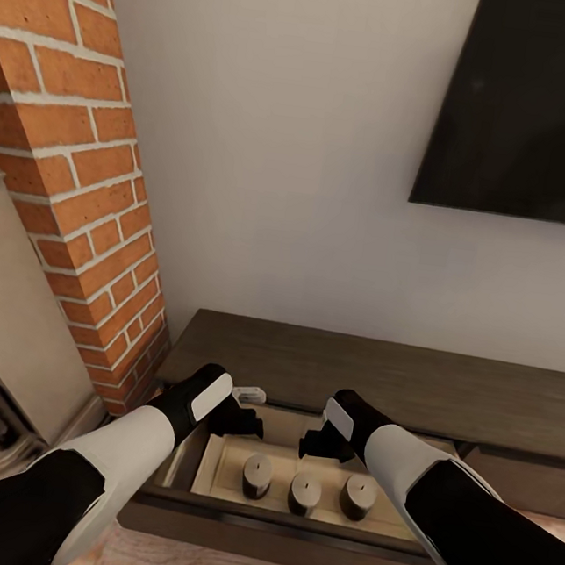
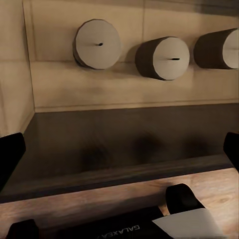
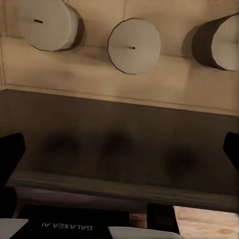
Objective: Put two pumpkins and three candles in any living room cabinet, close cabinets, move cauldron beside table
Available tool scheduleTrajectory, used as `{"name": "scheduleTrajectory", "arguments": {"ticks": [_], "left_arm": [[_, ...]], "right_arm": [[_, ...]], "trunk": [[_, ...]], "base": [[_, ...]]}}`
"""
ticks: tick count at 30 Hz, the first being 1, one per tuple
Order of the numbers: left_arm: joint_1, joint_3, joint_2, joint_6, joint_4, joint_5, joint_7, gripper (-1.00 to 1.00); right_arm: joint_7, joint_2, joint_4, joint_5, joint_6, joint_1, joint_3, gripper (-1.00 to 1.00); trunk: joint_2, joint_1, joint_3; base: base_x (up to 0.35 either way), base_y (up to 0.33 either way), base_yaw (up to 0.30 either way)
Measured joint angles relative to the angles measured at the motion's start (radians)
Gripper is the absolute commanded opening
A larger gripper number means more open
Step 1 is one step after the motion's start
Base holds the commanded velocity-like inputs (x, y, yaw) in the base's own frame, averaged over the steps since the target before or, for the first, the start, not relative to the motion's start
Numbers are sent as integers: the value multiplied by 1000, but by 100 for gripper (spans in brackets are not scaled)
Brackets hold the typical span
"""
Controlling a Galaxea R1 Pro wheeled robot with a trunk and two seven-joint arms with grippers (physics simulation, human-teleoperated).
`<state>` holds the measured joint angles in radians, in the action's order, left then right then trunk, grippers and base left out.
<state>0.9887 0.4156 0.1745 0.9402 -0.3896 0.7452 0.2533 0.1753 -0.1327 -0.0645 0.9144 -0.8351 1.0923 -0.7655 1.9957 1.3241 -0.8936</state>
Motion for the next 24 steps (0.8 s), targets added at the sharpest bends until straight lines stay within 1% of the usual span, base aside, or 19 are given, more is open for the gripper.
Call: {"name": "scheduleTrajectory", "arguments": {"ticks": [24], "left_arm": [[0, 0, 0, 0, 5, 0, -1, 100]], "right_arm": [[-8, -1, 0, 0, 4, 0, -2, 100]], "trunk": [[-168, -92, 75]], "base": [[0, 0, 0]]}}
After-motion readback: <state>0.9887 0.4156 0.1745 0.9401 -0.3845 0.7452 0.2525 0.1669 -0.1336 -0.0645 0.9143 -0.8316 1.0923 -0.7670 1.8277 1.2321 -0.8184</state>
